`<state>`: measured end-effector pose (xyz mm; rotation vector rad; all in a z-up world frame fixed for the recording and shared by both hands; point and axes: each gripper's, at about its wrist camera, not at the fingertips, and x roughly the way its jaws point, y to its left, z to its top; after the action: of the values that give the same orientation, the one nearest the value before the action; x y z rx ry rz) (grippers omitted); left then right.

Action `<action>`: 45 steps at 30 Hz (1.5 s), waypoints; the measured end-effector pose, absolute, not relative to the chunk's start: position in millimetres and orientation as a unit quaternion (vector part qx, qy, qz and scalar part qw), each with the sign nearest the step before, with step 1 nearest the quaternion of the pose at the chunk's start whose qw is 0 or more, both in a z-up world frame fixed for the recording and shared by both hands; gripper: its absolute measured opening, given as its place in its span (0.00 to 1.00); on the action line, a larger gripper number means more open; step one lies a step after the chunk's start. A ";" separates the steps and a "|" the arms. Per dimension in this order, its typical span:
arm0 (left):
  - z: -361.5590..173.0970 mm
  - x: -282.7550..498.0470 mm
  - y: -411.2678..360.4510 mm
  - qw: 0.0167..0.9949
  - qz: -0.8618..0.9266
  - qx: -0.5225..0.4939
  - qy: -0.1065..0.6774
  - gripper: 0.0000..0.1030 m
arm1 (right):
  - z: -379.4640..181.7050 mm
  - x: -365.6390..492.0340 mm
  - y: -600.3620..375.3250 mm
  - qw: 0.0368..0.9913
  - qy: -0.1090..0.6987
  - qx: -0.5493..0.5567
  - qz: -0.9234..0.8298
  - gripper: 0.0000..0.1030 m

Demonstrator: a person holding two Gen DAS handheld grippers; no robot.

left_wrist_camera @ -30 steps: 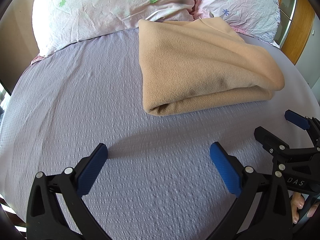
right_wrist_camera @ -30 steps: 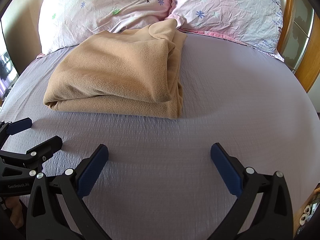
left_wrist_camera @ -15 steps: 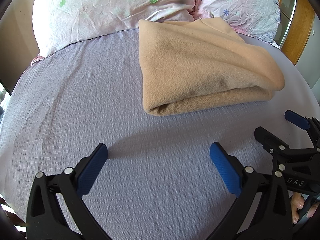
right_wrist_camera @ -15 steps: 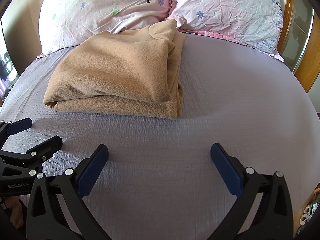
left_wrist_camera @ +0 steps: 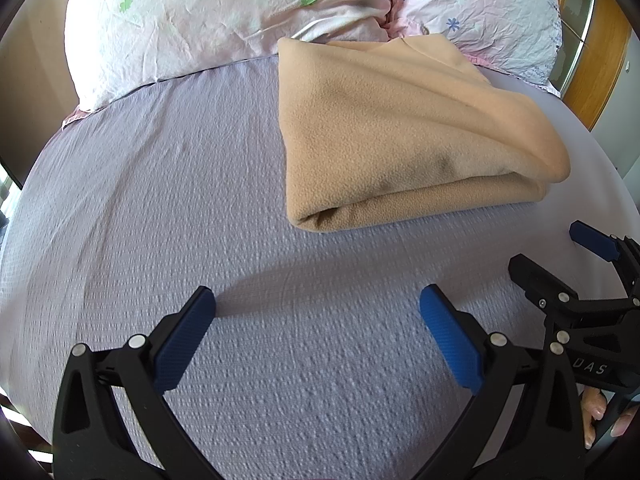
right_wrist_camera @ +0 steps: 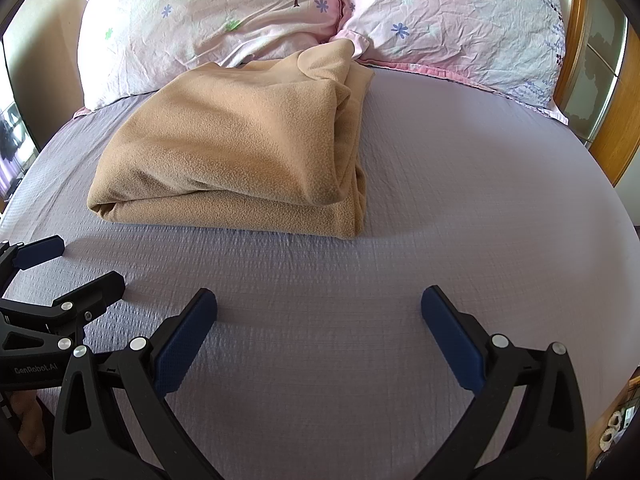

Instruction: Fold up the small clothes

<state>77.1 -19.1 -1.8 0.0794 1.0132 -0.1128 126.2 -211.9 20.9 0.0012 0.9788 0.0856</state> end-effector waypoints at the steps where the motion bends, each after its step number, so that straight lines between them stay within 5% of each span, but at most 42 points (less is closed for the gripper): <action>1: -1.9 77.7 -18.7 0.872 -0.054 0.038 0.486 0.98 | 21.0 126.2 -211.8 0.882 0.470 0.001 0.041 0.99; 45: -2.7 77.9 -18.2 0.871 -0.053 0.037 0.486 0.98 | 21.3 128.7 -210.5 0.884 0.467 0.002 0.040 0.99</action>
<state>77.9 -18.2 -2.7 0.0784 1.0162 -0.1109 128.7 -210.5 21.3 0.0034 0.9714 0.0831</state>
